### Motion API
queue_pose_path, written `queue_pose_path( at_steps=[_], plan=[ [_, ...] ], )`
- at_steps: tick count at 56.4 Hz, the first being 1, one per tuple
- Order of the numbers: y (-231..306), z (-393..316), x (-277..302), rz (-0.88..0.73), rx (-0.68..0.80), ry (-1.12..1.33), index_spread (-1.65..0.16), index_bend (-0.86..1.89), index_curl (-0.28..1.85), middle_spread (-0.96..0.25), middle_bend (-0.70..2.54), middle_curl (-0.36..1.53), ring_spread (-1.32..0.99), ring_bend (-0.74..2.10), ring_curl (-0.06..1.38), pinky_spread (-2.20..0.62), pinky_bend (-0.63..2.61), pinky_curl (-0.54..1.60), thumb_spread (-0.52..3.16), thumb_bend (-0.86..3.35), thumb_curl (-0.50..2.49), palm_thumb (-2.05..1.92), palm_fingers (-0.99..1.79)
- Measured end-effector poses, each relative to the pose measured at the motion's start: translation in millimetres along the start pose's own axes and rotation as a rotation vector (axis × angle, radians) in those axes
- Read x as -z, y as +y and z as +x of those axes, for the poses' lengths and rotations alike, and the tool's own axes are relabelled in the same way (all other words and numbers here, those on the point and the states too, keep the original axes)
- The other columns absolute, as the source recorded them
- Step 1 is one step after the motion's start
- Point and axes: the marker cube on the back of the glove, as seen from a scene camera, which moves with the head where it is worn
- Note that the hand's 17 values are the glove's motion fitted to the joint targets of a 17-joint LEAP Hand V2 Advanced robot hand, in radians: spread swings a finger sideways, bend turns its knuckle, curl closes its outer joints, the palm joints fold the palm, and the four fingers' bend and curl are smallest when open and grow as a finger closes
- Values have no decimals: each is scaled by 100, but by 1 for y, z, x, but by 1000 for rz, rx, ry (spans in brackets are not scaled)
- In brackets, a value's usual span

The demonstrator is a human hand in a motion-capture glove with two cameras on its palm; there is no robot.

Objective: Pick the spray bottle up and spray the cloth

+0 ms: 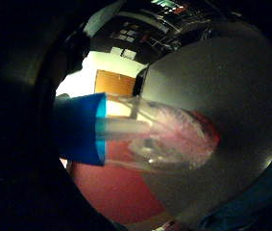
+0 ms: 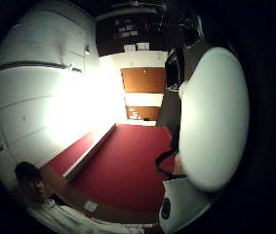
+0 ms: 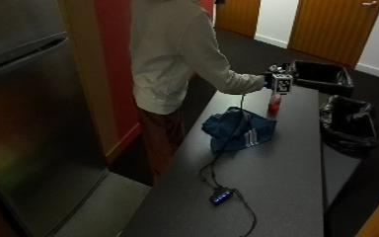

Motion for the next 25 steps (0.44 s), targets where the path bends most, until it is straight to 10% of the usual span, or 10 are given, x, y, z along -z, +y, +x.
queue_pose_path(
  at_steps=[6, 25],
  plan=[
    [-32, 11, 17, 234, 15, 160, -28, 3, 38, -14, 15, 41, -13, 34, 42, -7, 41, 43, 62, -5, 68, 94, 43],
    [40, -36, 87, -33, 63, 105, -33, 11, 25, -7, 18, 34, -6, 40, 37, 12, 53, 40, 87, -4, 52, 74, 23]
  ],
)
